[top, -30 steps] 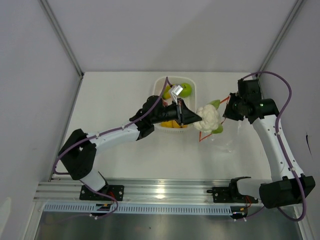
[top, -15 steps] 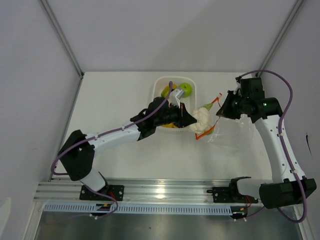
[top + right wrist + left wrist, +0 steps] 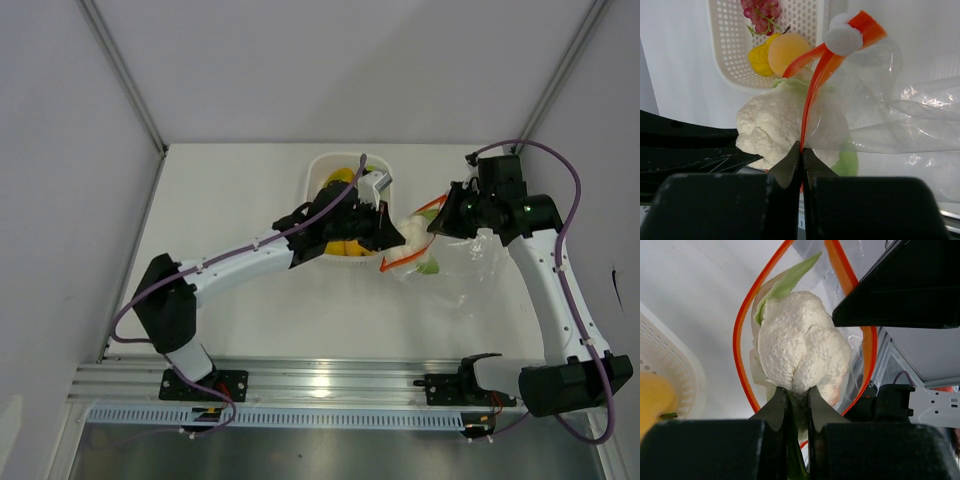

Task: Place the food in the zip-top bag and seal the zipper
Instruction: Place the fake vegetable in the zipper food storage bag.

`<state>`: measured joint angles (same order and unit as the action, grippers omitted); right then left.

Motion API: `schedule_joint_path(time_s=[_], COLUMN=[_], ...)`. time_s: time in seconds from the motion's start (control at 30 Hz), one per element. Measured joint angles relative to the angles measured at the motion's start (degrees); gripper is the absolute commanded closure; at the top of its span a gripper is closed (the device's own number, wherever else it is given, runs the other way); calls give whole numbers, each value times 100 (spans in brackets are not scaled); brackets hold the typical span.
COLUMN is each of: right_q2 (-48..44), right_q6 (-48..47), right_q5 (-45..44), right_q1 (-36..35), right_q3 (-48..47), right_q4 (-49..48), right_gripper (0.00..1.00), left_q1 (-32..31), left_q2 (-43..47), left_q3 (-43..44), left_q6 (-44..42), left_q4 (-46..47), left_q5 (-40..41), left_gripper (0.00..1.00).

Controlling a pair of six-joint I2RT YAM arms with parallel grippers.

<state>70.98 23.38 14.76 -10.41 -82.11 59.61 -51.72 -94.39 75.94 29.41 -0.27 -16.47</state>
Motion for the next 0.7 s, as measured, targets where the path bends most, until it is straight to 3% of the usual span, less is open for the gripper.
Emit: schedule_joint_path(time_s=[0.23,0.3,0.37,0.47,0.53,0.7], right_q2=[-2,-2,-2,-2,-4,-28], right_q6=[81,120,146,155,155,155], right_q5=[76,129,181,254,299,485], right_q1=[22,48,81,118,140,192], right_q3=[0,2,2,15,57,273], right_q4=[-133,-184,-212,-245,-256,-363], right_gripper=[100,100,100,100,100,100], left_q1=[-35,-46,-55,-61,-61,-61], left_q2=[-278,-337,-391,-446,-452,-417], left_q3=[284,289,326,450,566,717], left_q6=[0,7,-2,-42,-103,-350], left_q4=[-483,-522,-568,-723,-844,-1097], left_q5=[-522,-704,-841,-997,-1069,-999], left_gripper=[99,95,74,54,44,37])
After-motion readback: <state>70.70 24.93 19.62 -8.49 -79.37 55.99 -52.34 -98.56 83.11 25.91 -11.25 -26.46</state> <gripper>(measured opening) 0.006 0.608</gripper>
